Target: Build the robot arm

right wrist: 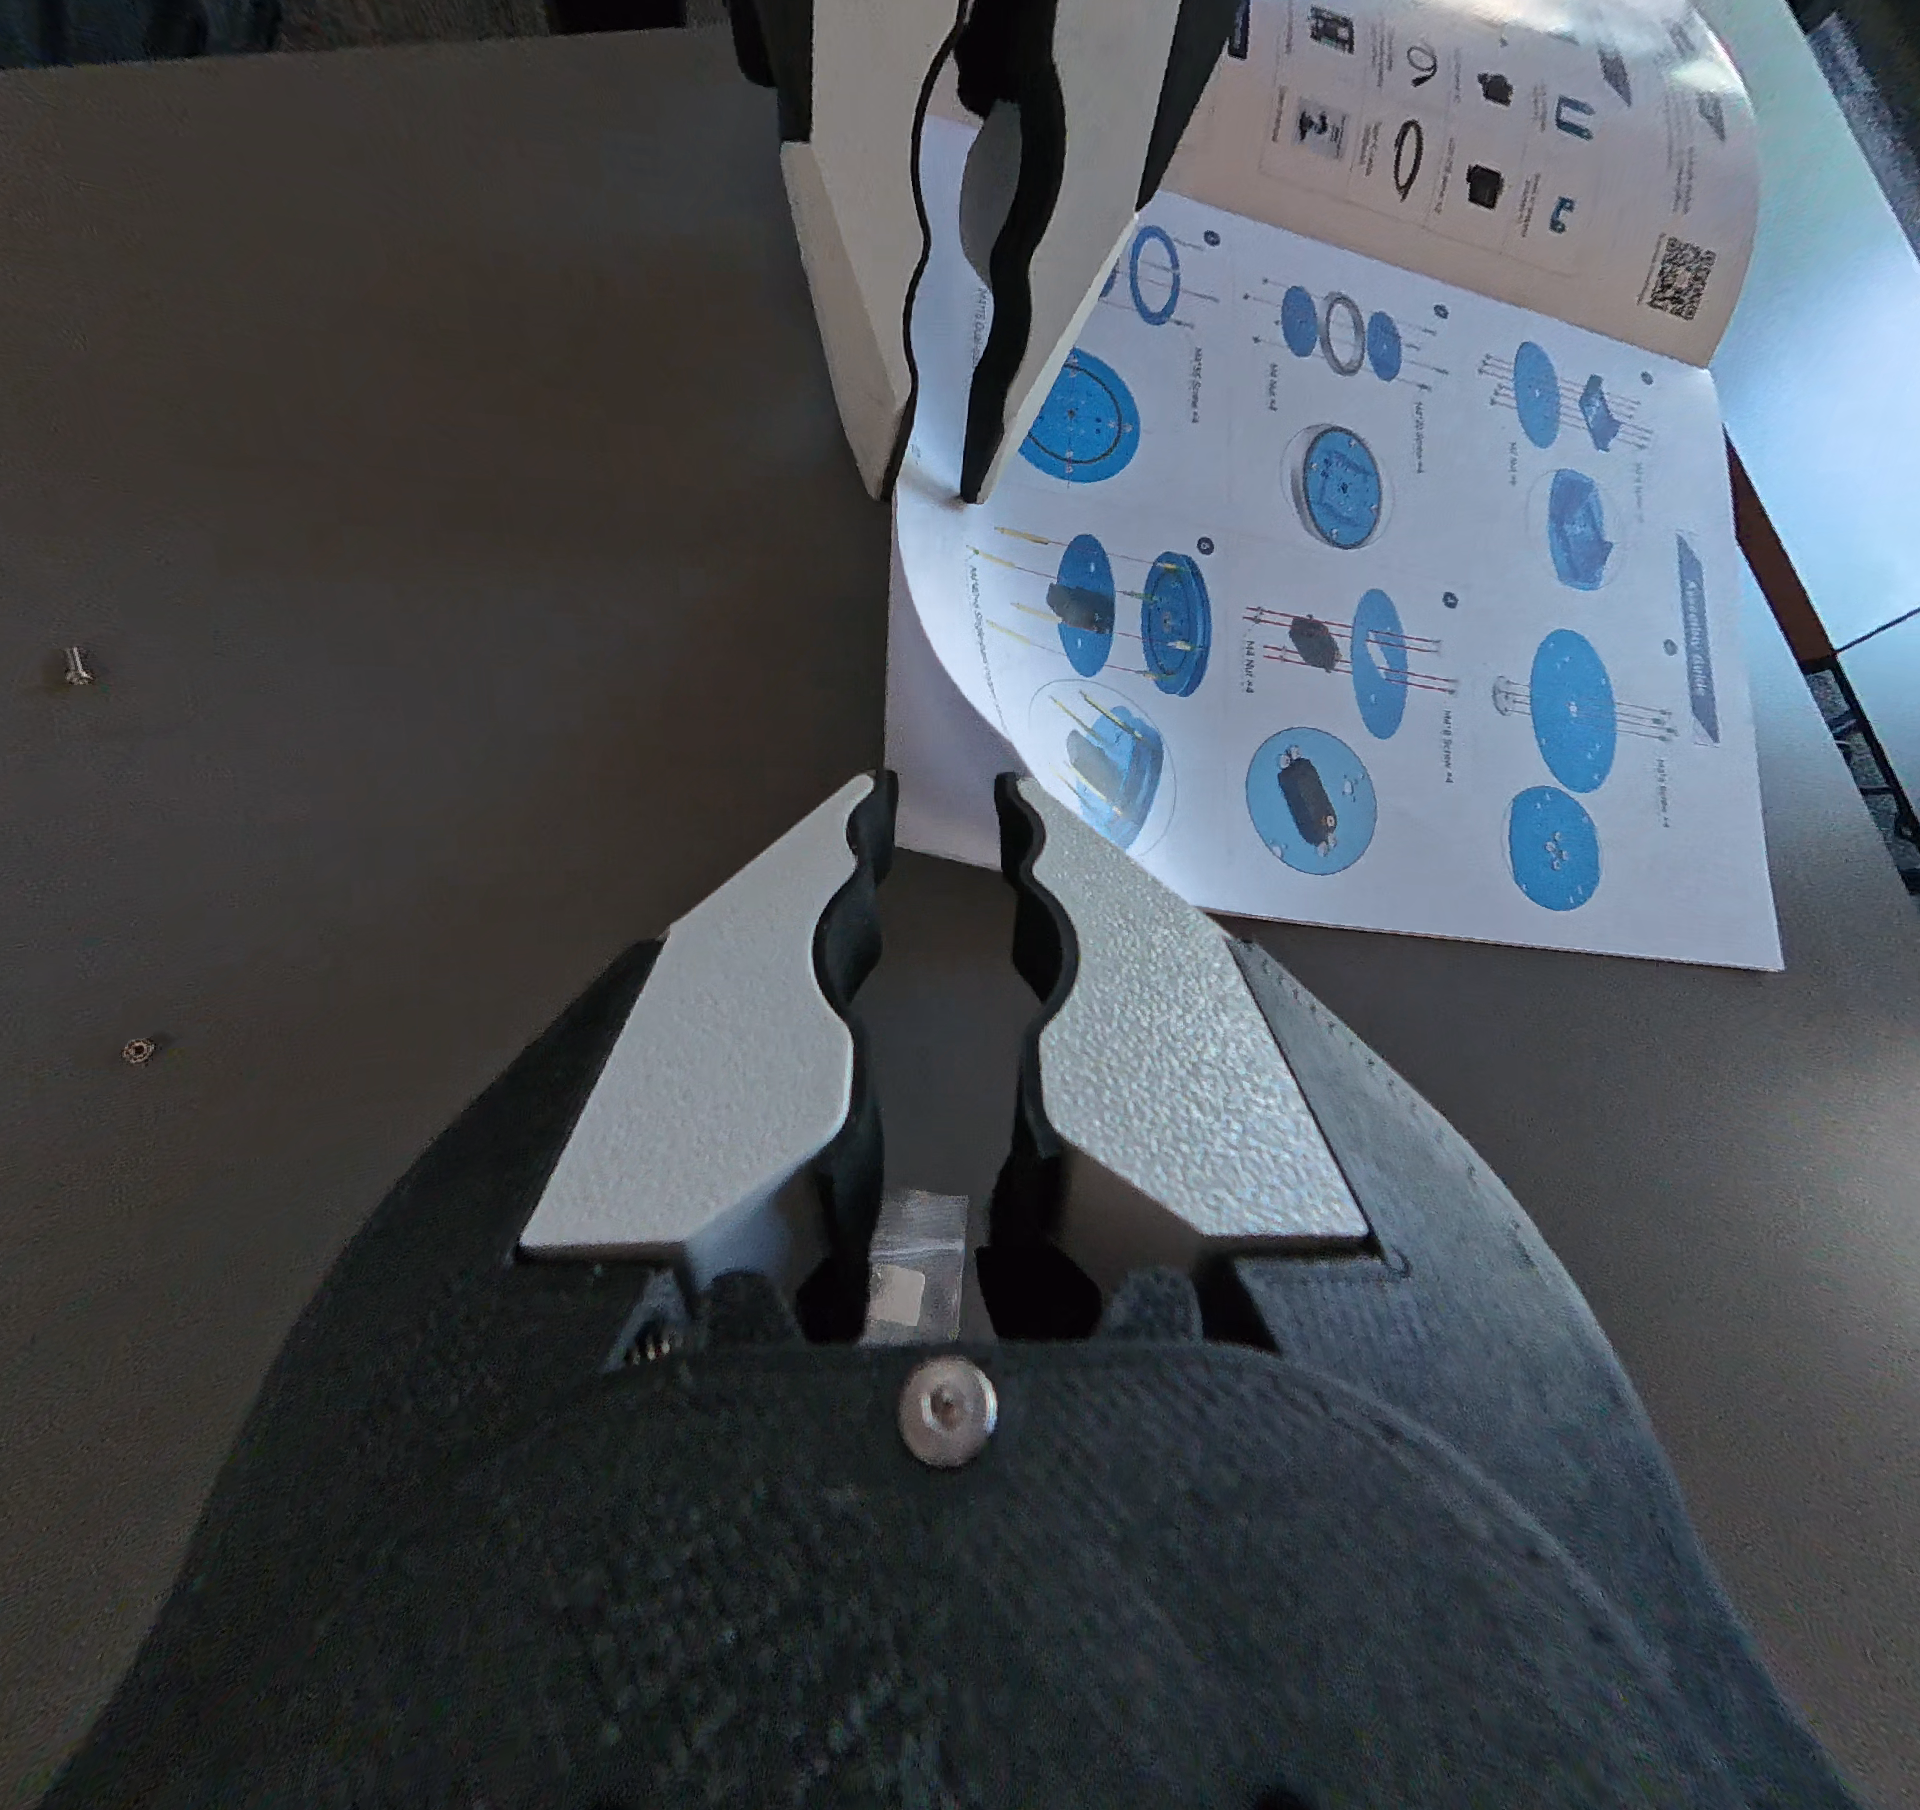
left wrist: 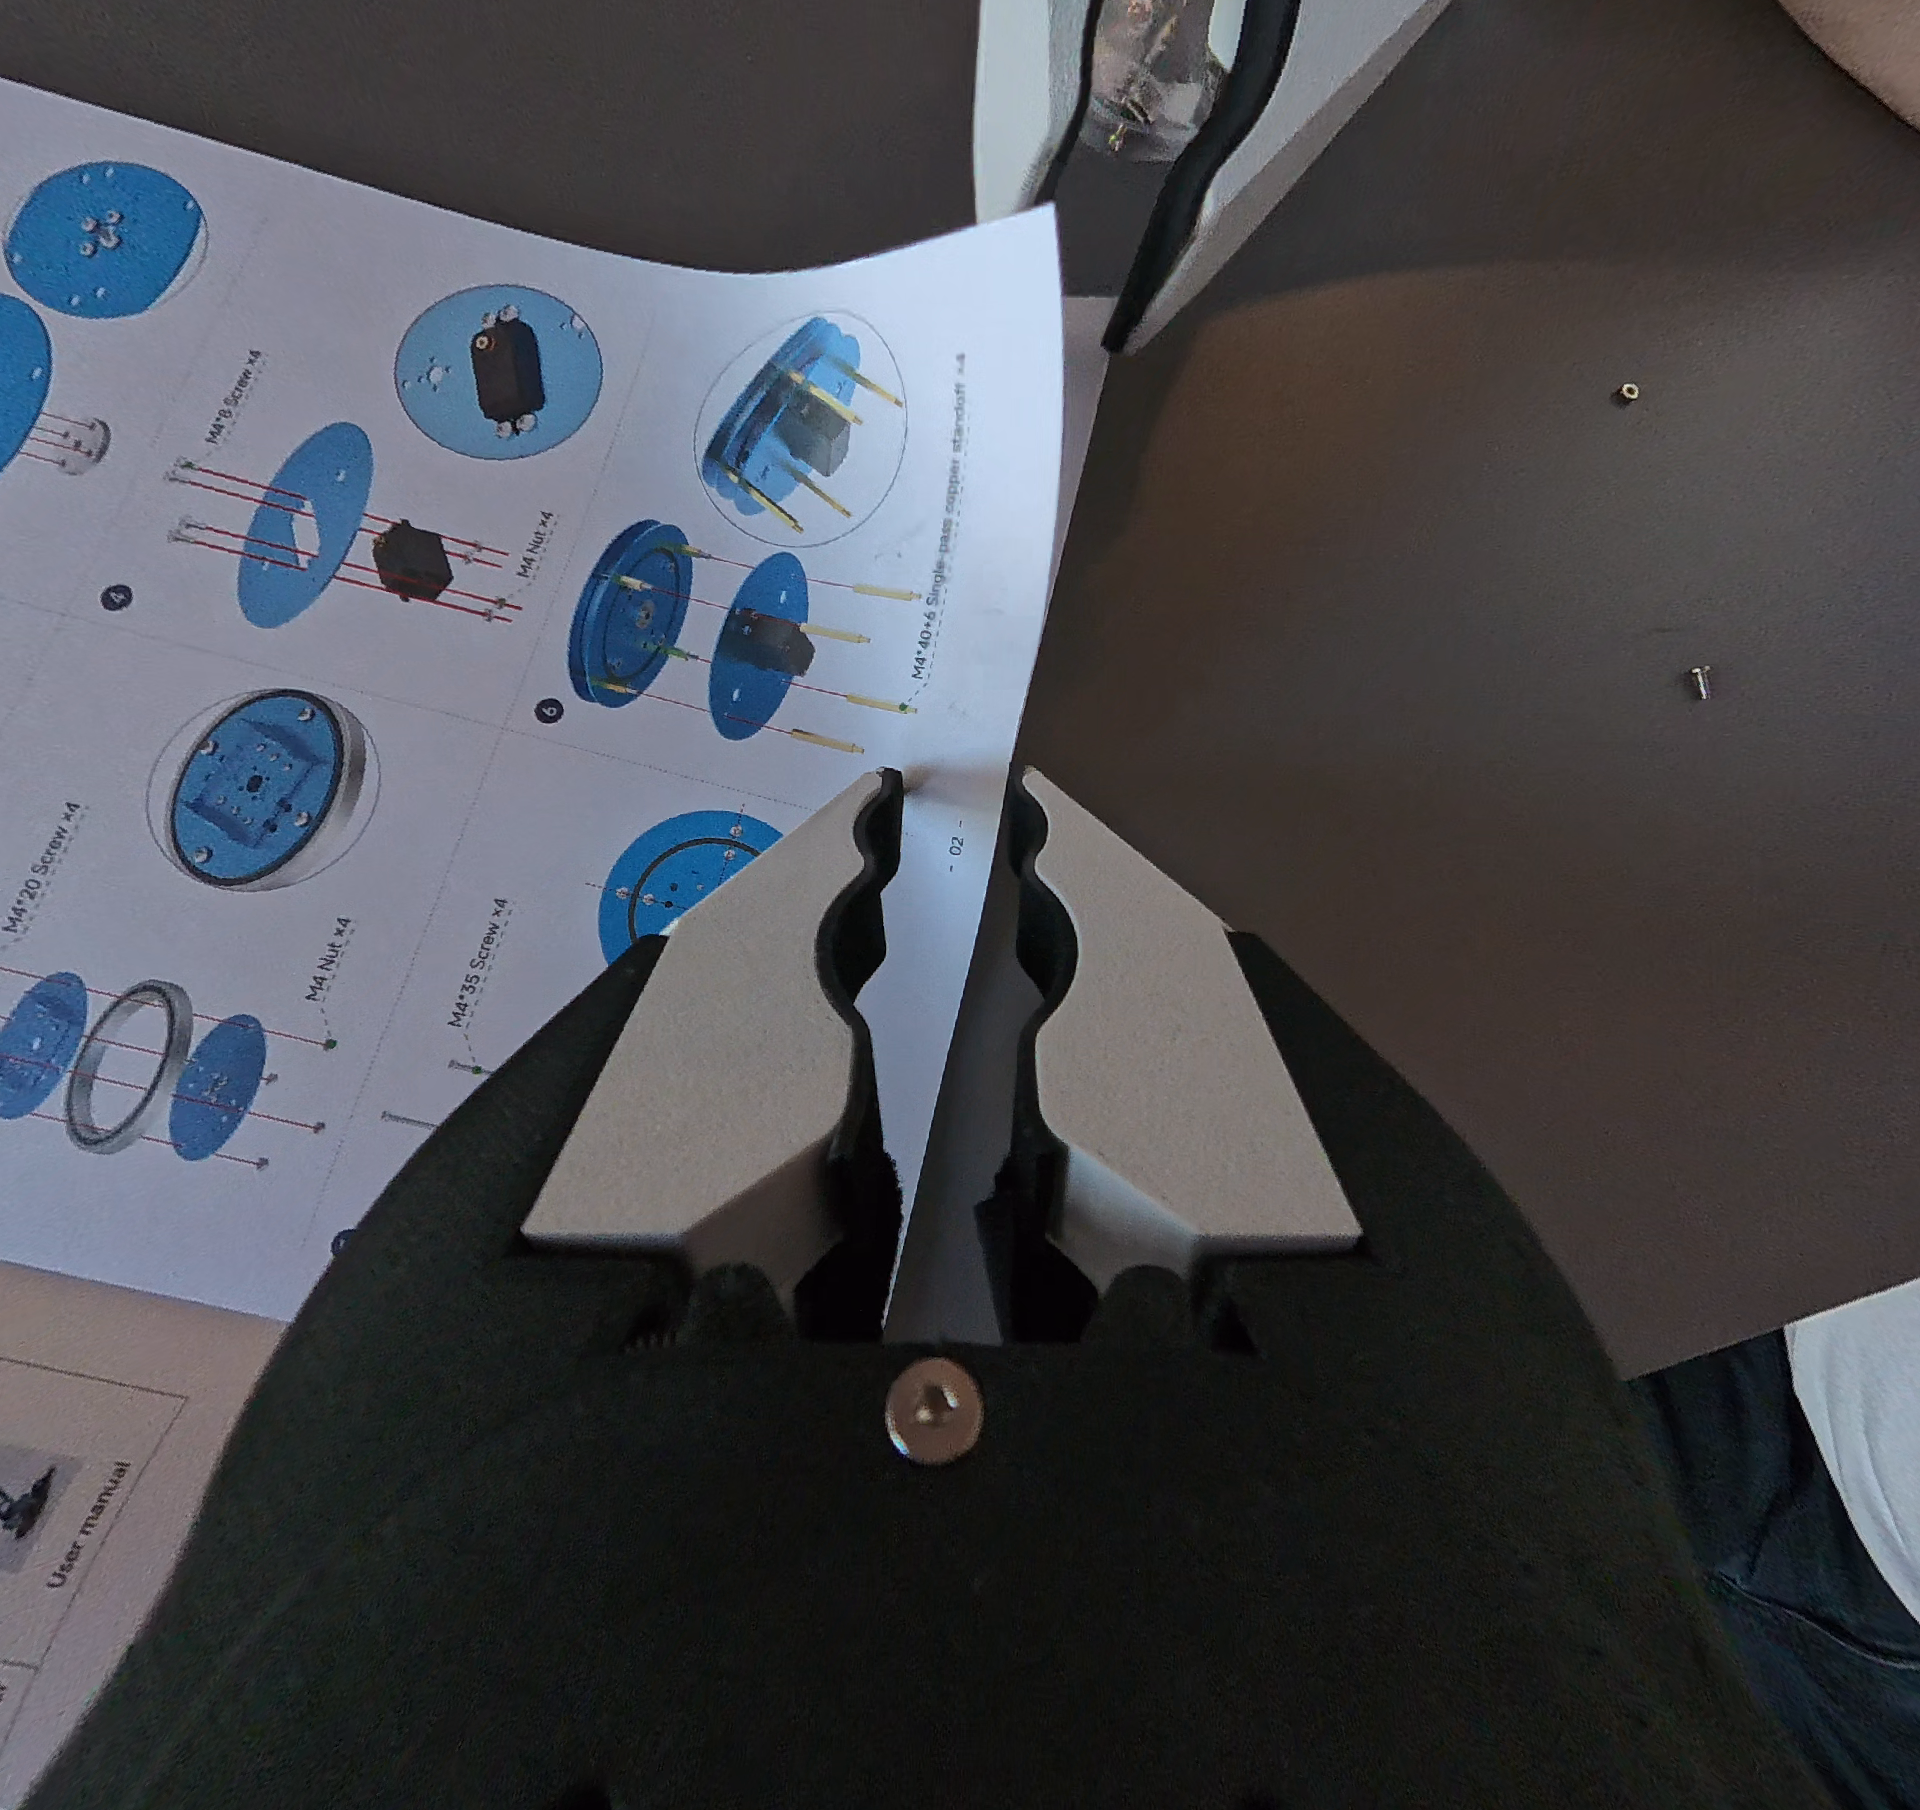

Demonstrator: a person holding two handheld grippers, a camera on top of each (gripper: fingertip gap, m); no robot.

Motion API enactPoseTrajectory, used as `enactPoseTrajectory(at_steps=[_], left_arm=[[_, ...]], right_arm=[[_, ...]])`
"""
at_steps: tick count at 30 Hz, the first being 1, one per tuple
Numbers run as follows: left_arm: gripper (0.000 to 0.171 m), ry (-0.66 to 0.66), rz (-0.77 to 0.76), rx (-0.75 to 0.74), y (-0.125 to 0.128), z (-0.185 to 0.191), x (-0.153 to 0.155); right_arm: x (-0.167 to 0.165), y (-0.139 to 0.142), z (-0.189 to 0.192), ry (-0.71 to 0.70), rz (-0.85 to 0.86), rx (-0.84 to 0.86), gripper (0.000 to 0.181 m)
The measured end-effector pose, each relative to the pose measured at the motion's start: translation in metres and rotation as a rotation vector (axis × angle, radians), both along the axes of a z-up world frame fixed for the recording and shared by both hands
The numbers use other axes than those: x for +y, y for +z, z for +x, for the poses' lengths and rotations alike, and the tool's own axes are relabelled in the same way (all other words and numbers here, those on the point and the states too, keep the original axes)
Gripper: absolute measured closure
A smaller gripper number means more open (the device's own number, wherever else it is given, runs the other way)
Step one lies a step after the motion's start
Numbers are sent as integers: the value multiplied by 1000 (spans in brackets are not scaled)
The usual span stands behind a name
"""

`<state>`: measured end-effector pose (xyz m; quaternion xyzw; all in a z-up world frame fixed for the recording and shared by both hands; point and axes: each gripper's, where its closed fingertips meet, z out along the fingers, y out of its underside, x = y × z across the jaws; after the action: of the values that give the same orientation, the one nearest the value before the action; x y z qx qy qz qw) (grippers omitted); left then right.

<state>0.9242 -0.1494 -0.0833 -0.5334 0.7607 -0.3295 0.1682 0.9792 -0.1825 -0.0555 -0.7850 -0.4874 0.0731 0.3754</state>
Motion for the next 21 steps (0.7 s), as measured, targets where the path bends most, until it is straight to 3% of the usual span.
enactPoseTrajectory(at_steps=[21], left_arm=[[153,-12,28,-9,-1,-1,2]], right_arm=[[4,1,-4,6,28,-10,163]])
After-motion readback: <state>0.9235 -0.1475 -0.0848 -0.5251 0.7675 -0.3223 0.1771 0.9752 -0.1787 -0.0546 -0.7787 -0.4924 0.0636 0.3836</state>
